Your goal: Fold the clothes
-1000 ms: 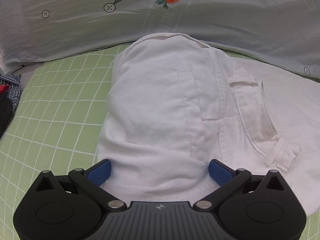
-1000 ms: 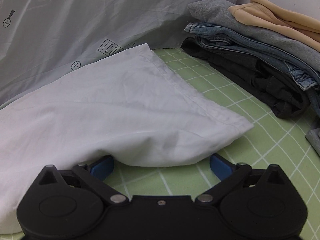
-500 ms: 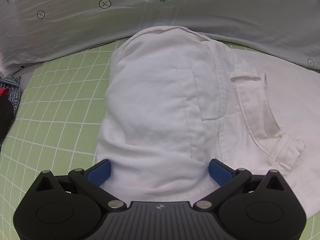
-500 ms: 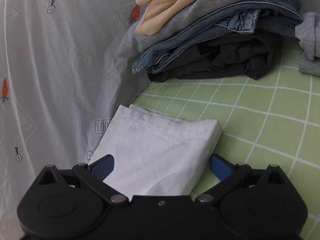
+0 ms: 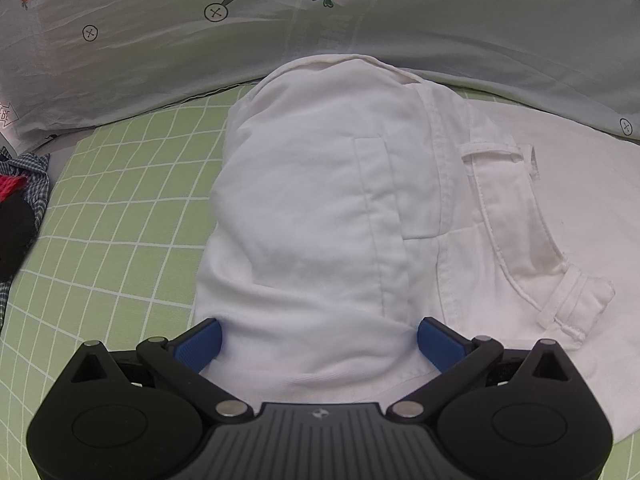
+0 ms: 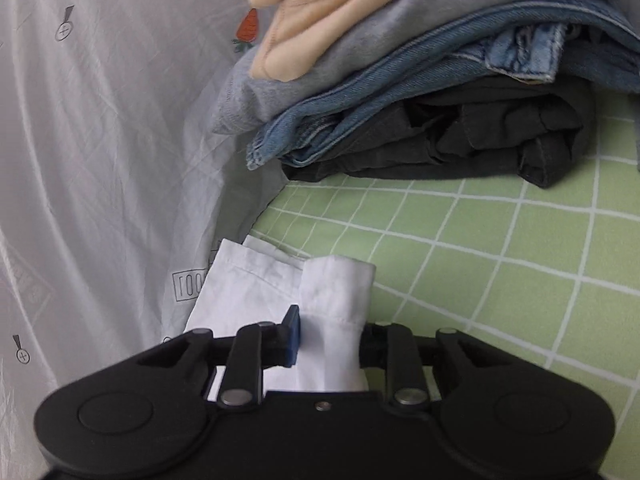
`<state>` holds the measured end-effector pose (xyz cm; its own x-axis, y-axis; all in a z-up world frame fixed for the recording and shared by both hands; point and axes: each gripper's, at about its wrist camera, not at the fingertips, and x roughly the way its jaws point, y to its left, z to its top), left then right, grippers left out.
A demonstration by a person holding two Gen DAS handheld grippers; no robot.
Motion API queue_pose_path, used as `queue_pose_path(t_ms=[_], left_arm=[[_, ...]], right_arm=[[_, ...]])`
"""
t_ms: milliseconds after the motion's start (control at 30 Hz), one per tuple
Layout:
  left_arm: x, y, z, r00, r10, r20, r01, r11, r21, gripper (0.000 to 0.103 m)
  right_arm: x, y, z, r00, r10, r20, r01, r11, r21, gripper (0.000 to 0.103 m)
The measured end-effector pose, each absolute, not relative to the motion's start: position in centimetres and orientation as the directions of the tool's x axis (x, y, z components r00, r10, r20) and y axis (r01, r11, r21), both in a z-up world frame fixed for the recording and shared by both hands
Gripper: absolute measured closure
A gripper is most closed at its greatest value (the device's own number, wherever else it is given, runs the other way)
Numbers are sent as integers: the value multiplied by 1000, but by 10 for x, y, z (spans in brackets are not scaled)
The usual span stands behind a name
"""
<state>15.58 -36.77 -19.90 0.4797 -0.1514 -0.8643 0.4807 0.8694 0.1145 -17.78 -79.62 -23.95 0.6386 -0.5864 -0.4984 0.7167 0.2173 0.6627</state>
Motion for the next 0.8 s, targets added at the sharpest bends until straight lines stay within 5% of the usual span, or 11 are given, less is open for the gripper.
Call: queue_pose_path(t_ms=[267, 567, 800], left_arm=[[152, -369, -199, 495, -143, -857, 469, 874, 125, 0], [151, -365, -200, 502, -155, -851, 467, 877, 116, 0], [152, -364, -201, 503, -162, -849, 467, 878, 109, 0]], right_arm=[[-106, -750, -196, 825, -399, -400, 564, 536, 628, 81], [-55, -692, -223, 873, -139, -468, 458, 564, 687, 81], [-73, -662, -220, 927, -9, -376, 317, 556, 768, 81]])
